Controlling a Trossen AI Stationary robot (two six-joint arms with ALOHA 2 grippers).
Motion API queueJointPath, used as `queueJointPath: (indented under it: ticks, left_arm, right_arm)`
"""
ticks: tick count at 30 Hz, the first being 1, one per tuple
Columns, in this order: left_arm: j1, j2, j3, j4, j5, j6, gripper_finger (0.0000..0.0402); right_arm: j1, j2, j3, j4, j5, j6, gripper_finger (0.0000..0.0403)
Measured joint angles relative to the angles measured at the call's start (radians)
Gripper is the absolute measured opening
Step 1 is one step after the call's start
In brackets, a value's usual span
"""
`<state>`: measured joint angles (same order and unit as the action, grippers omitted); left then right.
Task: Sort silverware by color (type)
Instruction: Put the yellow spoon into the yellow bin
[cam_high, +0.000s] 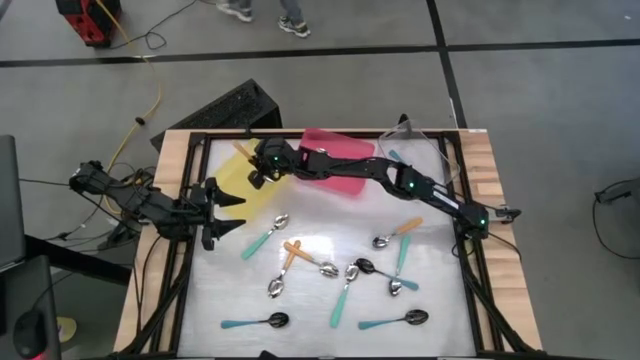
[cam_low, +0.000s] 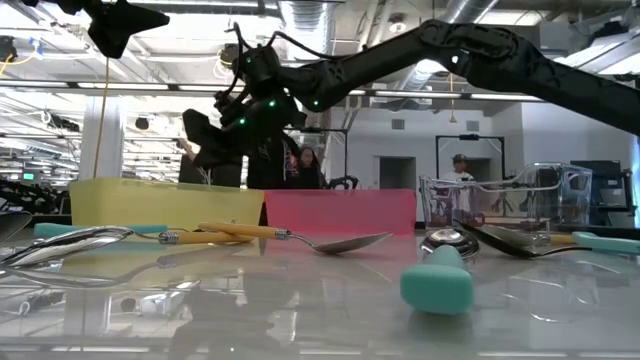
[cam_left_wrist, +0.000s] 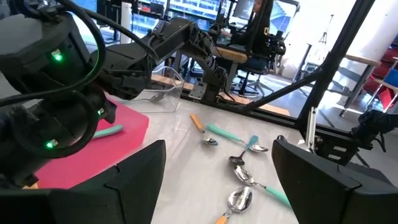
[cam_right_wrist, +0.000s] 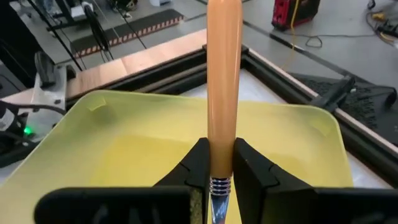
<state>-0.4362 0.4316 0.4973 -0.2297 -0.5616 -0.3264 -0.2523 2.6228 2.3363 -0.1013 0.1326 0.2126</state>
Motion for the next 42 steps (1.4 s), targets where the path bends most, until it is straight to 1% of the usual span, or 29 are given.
queueJointPath:
  ticks: [4, 16, 23, 26, 31, 34, 37, 42]
  left_arm:
    - [0.000, 0.000, 0.000, 0.000, -0.001, 0.008, 0.0281]
    - [0.000, 0.000, 0.000, 0.000, -0.002, 0.008, 0.0281]
    - [0.000, 0.000, 0.000, 0.000, -0.003, 0.019, 0.0281]
    - [0.000, 0.000, 0.000, 0.000, -0.003, 0.020, 0.0281]
    - [0.000, 0.000, 0.000, 0.000, -0.003, 0.020, 0.0281]
    - [0.000, 0.000, 0.000, 0.000, -0.003, 0.020, 0.0281]
    - [0.000, 0.000, 0.000, 0.000, -0.003, 0.020, 0.0281]
    - [0.000, 0.000, 0.000, -0.001, -0.003, 0.019, 0.0281]
  right_arm:
    - [-0.002, 0.000, 0.000, -0.038, 0.000, -0.002, 0.0068]
    - [-0.013, 0.000, 0.000, -0.055, 0.008, 0.000, 0.0068]
    - [-0.018, 0.000, 0.000, -0.056, 0.031, 0.045, 0.0131]
    - [-0.021, 0.000, 0.000, -0.057, 0.030, 0.049, 0.0137]
    - [-0.020, 0.000, 0.000, -0.056, 0.035, 0.049, 0.0132]
    - [-0.019, 0.000, 0.000, -0.050, 0.033, 0.040, 0.0141]
    - [-0.018, 0.000, 0.000, -0.045, 0.030, 0.026, 0.0162]
    - [-0.018, 0.000, 0.000, -0.048, 0.026, 0.025, 0.0212]
